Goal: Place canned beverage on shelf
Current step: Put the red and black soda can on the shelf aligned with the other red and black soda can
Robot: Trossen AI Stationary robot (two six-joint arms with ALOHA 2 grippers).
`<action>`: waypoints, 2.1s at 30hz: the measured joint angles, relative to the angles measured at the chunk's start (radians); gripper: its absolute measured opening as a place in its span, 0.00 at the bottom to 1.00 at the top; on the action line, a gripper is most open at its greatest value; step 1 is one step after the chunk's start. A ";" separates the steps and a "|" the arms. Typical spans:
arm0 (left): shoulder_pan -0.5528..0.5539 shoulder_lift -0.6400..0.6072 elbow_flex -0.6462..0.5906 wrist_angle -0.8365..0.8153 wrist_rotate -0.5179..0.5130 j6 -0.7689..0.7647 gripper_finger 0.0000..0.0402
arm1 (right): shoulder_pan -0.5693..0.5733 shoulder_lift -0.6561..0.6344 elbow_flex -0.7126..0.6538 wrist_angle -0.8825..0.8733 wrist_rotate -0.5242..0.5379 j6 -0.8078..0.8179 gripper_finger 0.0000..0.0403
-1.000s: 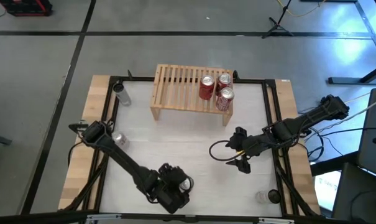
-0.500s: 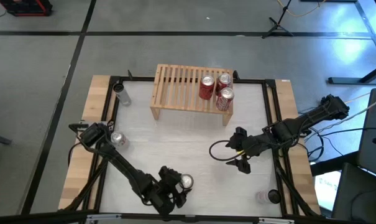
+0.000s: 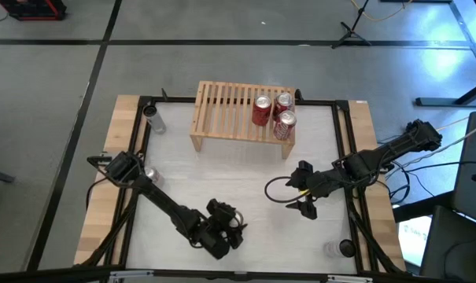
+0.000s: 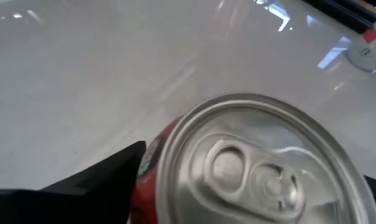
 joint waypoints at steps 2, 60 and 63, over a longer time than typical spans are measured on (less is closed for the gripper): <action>0.010 -0.002 0.001 0.000 0.020 0.023 0.78 | 0.000 0.000 0.000 0.001 -0.002 0.012 0.89; 0.728 -0.096 0.526 -0.233 0.384 0.735 0.70 | -0.001 -0.322 0.000 -0.323 0.350 -0.088 0.89; 0.728 -0.088 0.526 -0.245 0.382 0.737 0.70 | -0.001 -0.322 0.000 -0.323 0.362 -0.086 0.89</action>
